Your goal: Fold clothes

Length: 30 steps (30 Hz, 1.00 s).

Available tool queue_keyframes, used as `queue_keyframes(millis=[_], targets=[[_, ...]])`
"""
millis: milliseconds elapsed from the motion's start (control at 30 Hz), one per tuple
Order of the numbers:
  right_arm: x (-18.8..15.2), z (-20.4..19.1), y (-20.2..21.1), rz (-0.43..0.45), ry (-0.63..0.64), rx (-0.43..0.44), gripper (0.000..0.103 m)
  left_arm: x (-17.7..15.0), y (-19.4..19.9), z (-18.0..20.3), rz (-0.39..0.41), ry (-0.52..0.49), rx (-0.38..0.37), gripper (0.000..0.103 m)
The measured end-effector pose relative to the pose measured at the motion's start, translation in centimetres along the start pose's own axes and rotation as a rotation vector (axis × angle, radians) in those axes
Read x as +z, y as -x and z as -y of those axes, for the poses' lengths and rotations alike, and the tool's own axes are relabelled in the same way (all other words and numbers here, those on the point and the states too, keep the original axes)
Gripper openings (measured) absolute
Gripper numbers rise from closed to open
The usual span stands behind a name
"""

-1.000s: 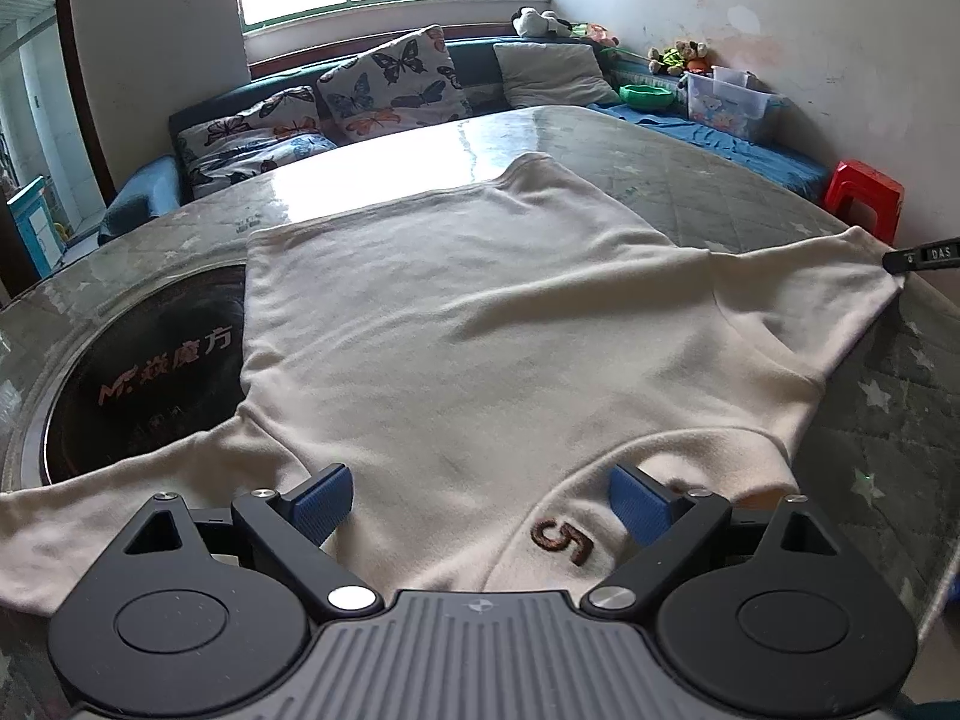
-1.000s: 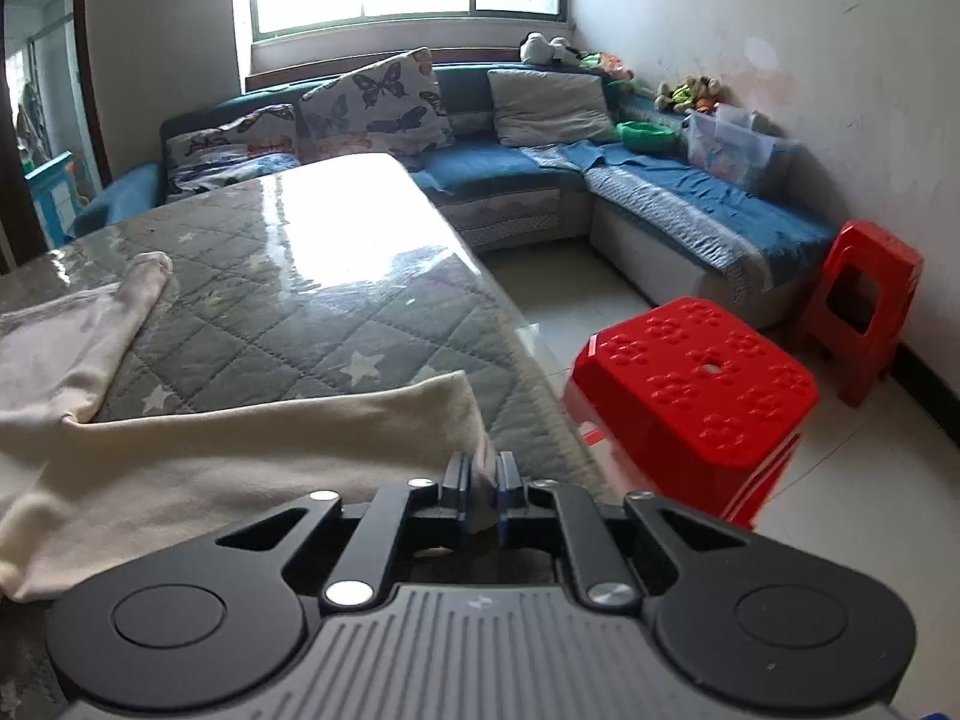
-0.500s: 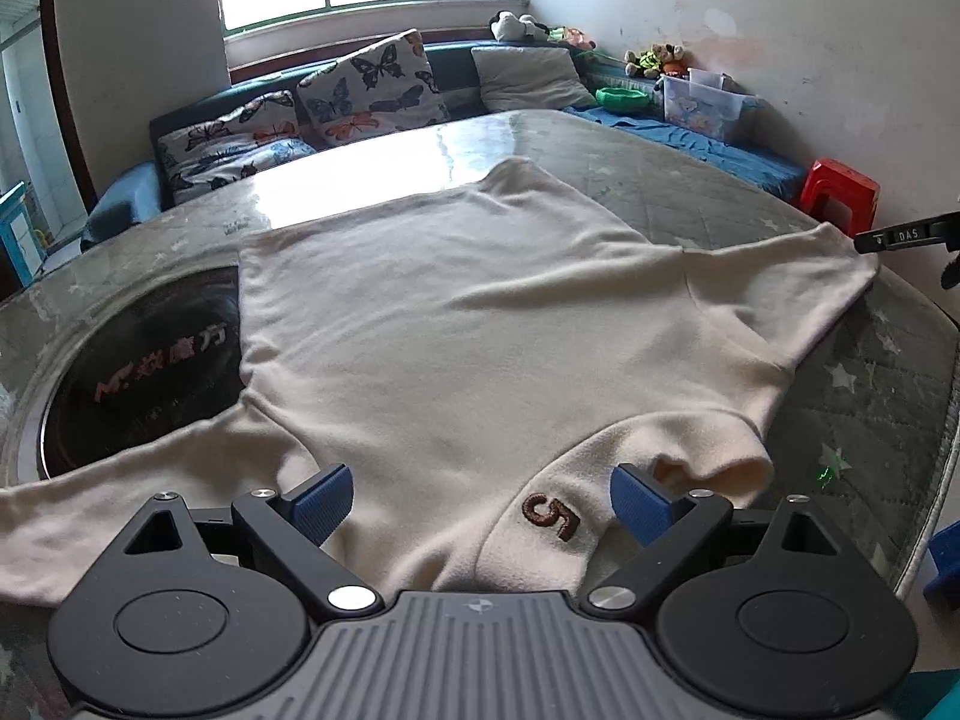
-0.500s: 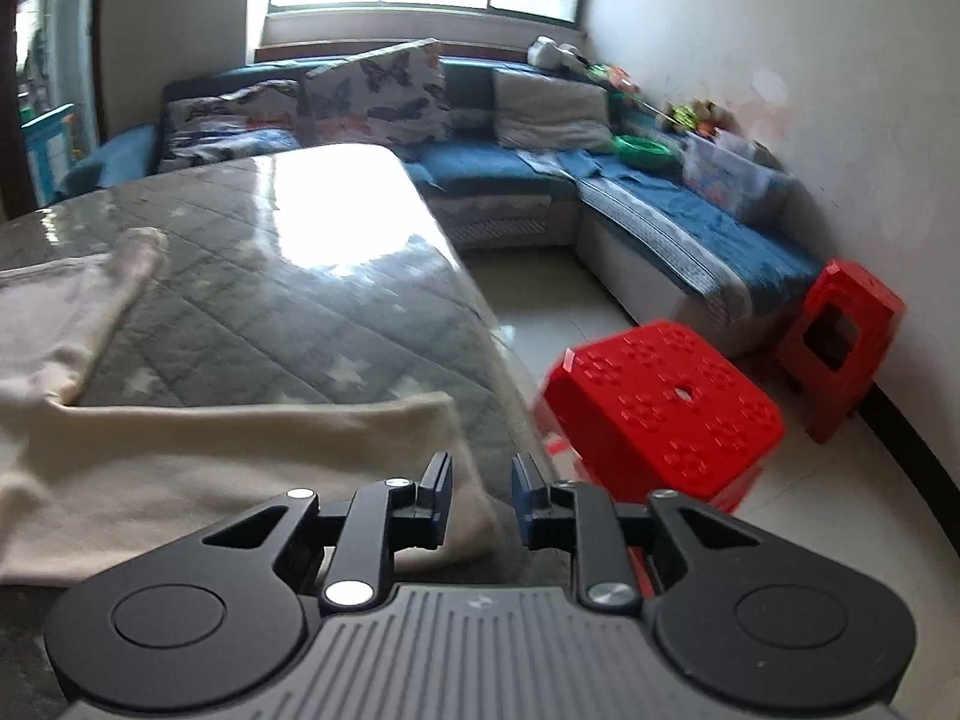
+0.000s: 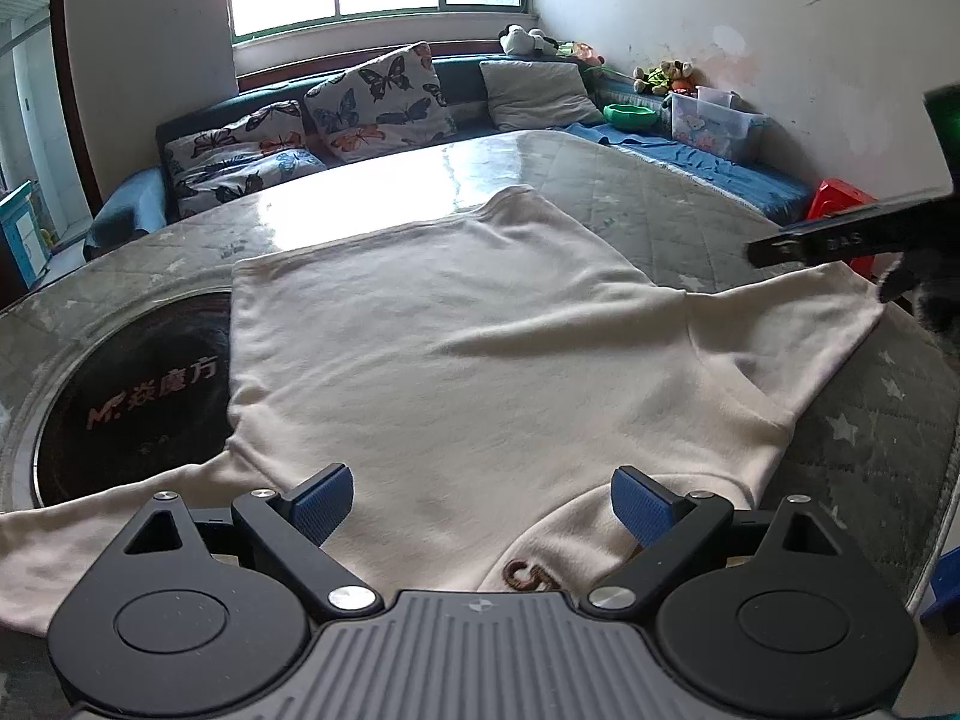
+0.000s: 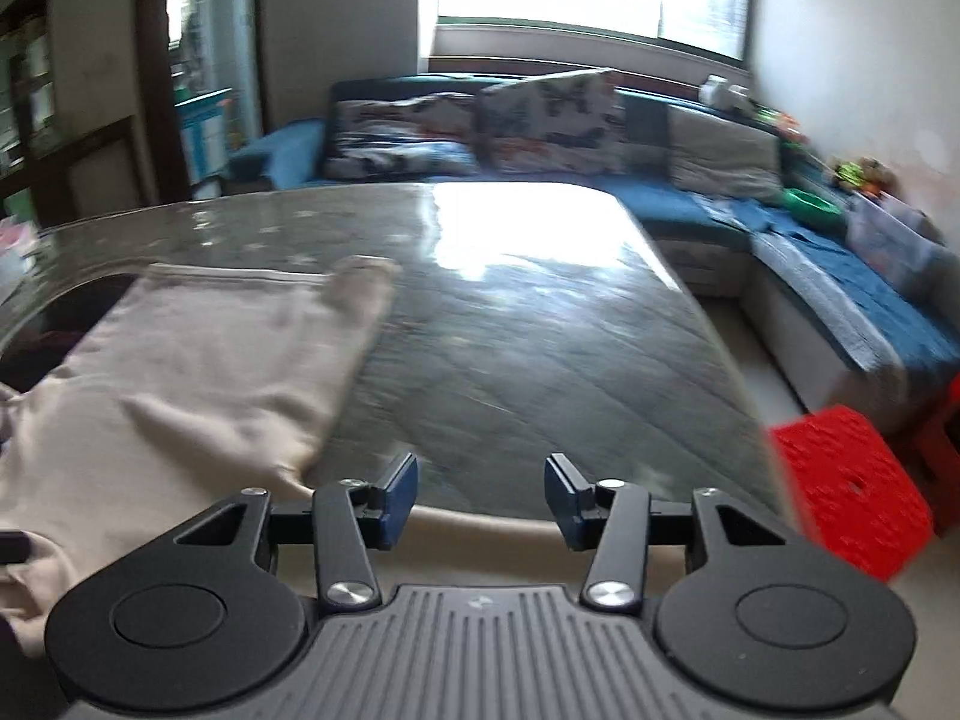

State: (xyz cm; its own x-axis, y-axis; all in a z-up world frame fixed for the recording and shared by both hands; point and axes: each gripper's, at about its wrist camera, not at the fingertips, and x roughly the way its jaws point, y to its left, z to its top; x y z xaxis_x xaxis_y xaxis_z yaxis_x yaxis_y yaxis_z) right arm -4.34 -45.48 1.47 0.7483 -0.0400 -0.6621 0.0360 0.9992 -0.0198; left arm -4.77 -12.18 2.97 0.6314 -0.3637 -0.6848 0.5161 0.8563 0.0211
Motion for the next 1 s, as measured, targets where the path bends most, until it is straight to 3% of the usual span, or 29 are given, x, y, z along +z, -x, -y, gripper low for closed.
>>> queue_keyframes(millis=[633,1000], targets=[[3.3,-8.2,-4.8,-0.042,0.173,0.190,0.053,0.6,-2.2,1.0,-0.029,0.004,-0.045,0.095],[4.5,-9.8,-9.0,-0.079,0.201,0.229,0.053,0.2,-2.6,0.8,-0.043,0.014,-0.086,0.097]])
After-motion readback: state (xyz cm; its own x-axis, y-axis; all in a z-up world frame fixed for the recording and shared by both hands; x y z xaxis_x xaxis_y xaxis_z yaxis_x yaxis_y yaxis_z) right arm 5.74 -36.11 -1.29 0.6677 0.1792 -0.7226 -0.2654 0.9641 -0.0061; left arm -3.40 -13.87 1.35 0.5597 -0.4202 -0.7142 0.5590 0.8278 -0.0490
